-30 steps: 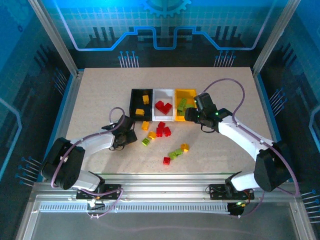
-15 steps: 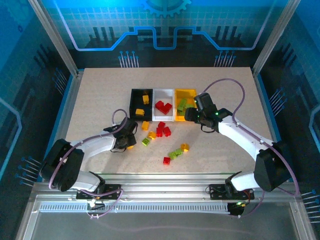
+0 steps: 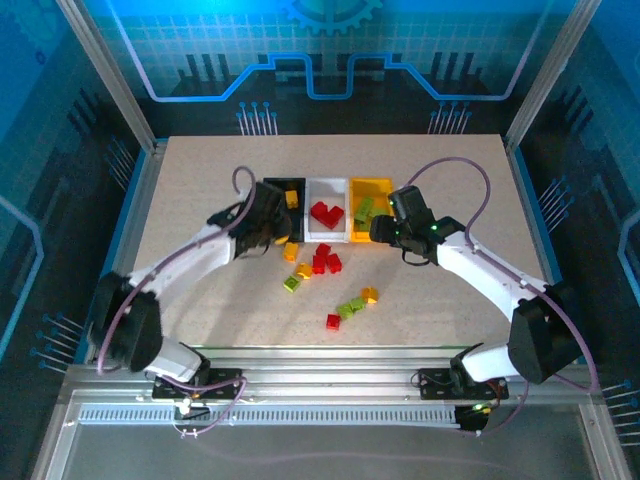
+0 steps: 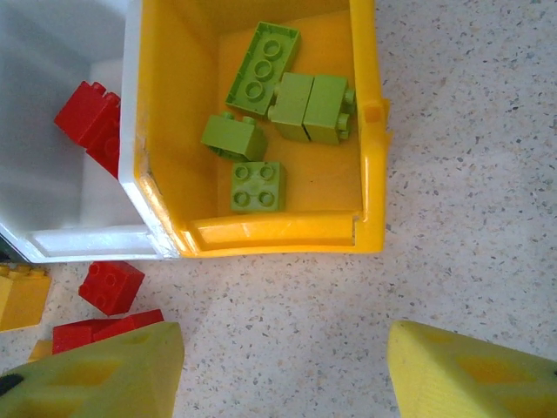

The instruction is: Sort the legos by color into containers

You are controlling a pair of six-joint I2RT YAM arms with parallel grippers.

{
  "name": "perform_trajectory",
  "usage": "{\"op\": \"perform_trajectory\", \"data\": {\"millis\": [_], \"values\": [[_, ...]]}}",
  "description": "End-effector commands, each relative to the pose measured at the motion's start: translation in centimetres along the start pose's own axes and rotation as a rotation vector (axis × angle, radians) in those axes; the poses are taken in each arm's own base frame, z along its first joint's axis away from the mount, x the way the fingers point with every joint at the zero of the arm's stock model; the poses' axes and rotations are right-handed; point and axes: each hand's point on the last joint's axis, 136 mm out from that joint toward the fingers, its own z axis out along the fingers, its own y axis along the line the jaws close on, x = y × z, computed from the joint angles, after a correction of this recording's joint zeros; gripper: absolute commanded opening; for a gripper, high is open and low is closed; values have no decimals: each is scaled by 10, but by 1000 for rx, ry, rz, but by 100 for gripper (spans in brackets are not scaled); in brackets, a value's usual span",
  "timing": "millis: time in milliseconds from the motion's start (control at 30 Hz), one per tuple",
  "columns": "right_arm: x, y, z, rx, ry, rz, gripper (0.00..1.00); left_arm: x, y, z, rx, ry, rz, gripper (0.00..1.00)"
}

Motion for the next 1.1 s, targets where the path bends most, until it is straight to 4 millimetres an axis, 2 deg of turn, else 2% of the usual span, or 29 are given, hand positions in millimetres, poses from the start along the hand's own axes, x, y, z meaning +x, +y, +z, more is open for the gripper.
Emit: {"op": "perform_trajectory", "data": {"millis": [0,133,267,333,367,433,500,633,733,833,967,1067], "values": [[-4,-8,-4,12,-22,27,65,-23,10,33,-131,2,61,36],[-6,-10,-10,12,-28,29,65,-52,5,59,-203,-20,73,36],[-9,-13,-16,12,-43,33,65,-59,6,80,-281,-8,108,37],[-10,-14,-19,10,-45,37,65,-56,9,88,-299,15,120,42],[-10,-15,-20,9,-47,39,65,-55,8,89,-296,21,119,50],[-11,-15,-22,6,-52,41,65,-53,5,88,-271,24,112,66],[-12,-16,-24,6,-55,45,65,-55,-1,78,-224,9,94,77],[-14,-16,-26,3,-66,51,65,-57,-18,44,-118,-15,68,81],[-12,-18,-26,3,-63,55,65,-37,-34,15,-9,-29,105,87],[-10,-20,-23,4,-60,60,65,-1,-32,2,54,4,151,91],[-6,-20,-18,5,-48,62,65,53,-16,9,152,117,194,92],[-5,-20,-16,5,-45,63,65,80,-5,18,144,173,258,92]]}}
